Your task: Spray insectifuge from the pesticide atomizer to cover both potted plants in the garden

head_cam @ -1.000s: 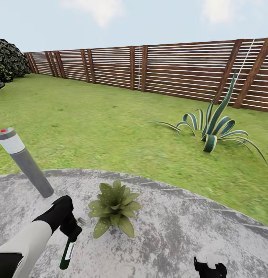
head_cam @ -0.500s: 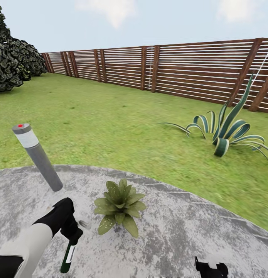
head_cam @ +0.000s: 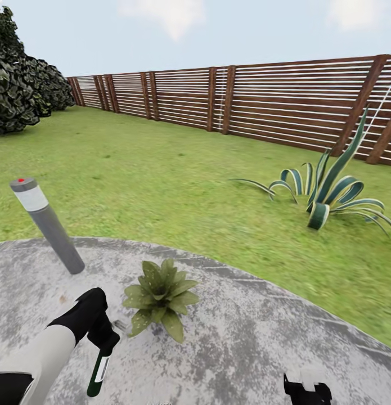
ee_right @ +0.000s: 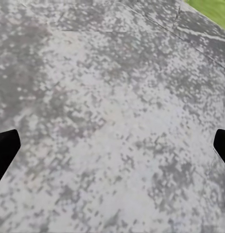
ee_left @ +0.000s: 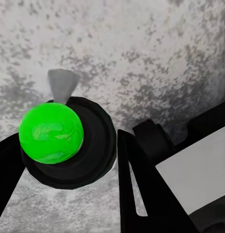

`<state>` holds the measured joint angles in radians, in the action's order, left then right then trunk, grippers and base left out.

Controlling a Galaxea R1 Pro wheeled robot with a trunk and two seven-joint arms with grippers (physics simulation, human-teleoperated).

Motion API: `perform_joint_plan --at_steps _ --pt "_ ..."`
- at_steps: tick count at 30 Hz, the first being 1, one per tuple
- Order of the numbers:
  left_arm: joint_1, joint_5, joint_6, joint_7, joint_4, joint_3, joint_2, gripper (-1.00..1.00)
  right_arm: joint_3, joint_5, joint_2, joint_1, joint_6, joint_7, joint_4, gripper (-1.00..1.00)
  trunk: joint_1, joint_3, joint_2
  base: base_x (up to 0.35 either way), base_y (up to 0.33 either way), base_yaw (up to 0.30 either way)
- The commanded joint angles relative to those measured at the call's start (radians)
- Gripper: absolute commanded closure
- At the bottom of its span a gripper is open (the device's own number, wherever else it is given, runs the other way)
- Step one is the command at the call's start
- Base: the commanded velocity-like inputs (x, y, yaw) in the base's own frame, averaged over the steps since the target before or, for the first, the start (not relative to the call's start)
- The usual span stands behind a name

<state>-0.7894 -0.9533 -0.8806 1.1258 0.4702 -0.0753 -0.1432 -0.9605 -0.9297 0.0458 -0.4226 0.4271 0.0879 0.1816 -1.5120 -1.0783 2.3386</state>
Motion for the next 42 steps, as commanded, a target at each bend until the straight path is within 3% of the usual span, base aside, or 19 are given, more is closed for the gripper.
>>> perform_joint_plan --at_steps 1,9,23,34,36,40,42 --pt "-0.001 -0.007 -0.006 0.009 0.002 -0.004 0.0 1.0 -0.006 -0.011 0.0 -0.001 0.004 0.006 -0.002 -1.0 0.0 -0.001 0.0 0.0 -0.272 0.252" --pt "-0.001 -0.006 -0.006 0.003 0.002 -0.003 0.0 1.0 -0.006 -0.011 0.0 -0.001 0.003 0.006 -0.002 -1.0 0.0 -0.001 0.0 -0.048 -0.268 0.27" --pt "-0.001 0.001 -0.006 0.003 0.001 -0.003 -0.001 1.0 -0.006 -0.011 0.0 -0.001 0.004 0.006 -0.002 -1.0 0.0 -0.001 0.0 0.039 -0.258 0.082" --pt "-0.021 0.003 -0.012 0.011 0.004 -0.005 0.028 1.0 -0.006 -0.012 0.005 -0.001 0.002 0.004 -0.001 -1.0 0.0 -0.001 0.0 0.031 -0.034 0.056" --pt "-0.01 -0.001 -0.018 0.012 -0.005 -0.011 0.025 1.0 -0.006 -0.012 0.005 -0.001 0.002 0.005 -0.001 -1.0 0.0 -0.001 0.0 0.0 0.0 0.0" --pt "-0.003 0.002 -0.012 0.016 -0.011 -0.005 -0.026 1.0 -0.006 -0.012 0.005 -0.001 0.002 0.005 -0.001 -1.0 0.0 -0.001 0.0 0.0 0.0 0.0" --pt "-0.003 0.003 -0.011 0.016 -0.007 -0.003 -0.029 1.0 -0.005 -0.012 0.005 -0.001 0.002 0.005 -0.001 -1.0 0.0 -0.001 0.0 0.0 0.0 0.0"
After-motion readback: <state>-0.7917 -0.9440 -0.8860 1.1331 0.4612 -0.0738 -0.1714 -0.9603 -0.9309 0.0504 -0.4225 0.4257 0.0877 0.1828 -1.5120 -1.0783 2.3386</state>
